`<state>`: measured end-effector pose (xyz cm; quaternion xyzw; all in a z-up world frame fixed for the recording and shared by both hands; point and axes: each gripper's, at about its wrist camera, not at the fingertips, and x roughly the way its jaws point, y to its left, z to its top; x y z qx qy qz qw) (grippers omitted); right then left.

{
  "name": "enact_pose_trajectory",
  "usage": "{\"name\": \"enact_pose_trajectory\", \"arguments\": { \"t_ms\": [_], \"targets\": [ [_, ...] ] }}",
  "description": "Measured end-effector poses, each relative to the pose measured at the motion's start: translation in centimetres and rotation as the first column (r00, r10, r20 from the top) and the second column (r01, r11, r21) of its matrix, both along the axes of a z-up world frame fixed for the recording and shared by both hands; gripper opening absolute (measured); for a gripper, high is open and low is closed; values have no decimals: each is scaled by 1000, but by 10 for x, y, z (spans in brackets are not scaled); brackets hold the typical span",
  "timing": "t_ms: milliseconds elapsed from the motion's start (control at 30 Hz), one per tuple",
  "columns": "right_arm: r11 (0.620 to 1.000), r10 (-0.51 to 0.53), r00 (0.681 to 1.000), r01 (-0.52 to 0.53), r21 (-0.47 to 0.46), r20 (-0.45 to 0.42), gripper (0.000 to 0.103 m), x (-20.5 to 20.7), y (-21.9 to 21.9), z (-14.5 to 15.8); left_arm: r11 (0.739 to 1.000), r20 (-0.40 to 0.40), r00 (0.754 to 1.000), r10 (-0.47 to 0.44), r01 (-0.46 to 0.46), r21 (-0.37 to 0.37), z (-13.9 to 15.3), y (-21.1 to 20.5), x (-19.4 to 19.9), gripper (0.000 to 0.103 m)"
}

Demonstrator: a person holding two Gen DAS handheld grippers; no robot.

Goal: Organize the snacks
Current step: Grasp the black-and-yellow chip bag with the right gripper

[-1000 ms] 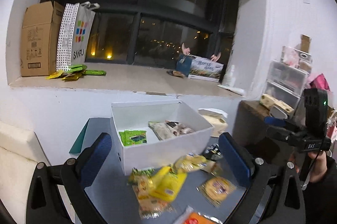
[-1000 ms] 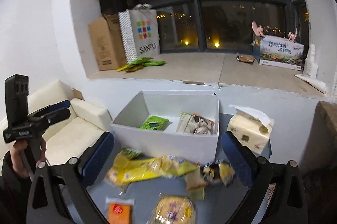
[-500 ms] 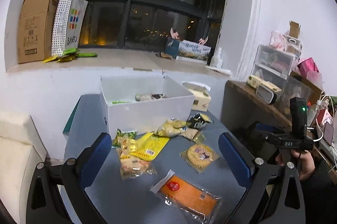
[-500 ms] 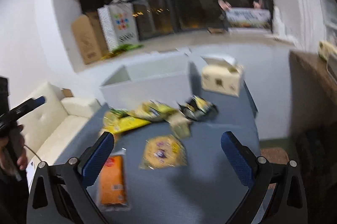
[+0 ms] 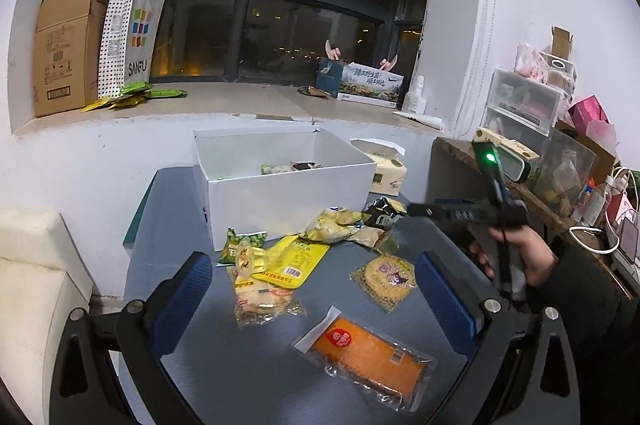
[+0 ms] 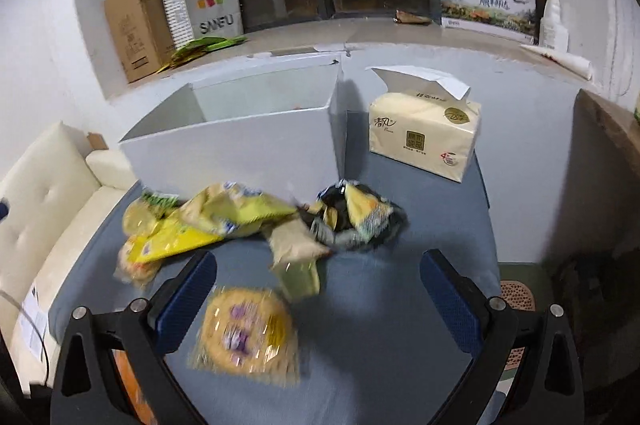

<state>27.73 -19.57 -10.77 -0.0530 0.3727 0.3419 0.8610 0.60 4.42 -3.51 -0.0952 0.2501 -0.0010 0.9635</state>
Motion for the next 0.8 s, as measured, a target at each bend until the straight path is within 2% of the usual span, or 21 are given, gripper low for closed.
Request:
{"name": "enact_pose_trajectory", "arguments": {
  "t_ms": [100,200,267,367,533,567,600,733,800],
  "targets": [
    [998,-46,995,50,46,-88,103,26,5,-7,1000,-8,1000,10,-11,-9,-3,5,-1,103],
    [985,-99,971,127,117,-216,103,50,6,-19,1000,-12,1000,15,-15,-22,-5,9,-2,103],
    [968,-150,944,200,149,-295,103,63,6,-29,1000,-12,1000,15,-16,-19,-5,9,-2,103],
    [941,-227,895,303,150,-385,103,76,6,-45,1000,-10,1000,13,-13,-17,-6,9,-2,103],
    [902,-249,809,394,176,-533,103,95,9,-72,1000,-25,1000,12,-12,-27,-11,11,0,103],
    [894,-244,795,406,190,-555,93,98,10,-76,1000,-25,1000,9,-10,-25,-12,10,0,103],
    [890,-235,792,409,203,-563,63,99,11,-78,1000,-26,1000,8,-9,-24,-12,10,0,103],
    [876,-192,792,404,262,-580,53,99,4,-82,1000,-33,999,-6,6,-14,-16,7,4,103],
    [870,-166,802,393,298,-573,52,92,-4,-78,1000,-49,999,-23,24,12,-19,3,12,103]
  ]
}}
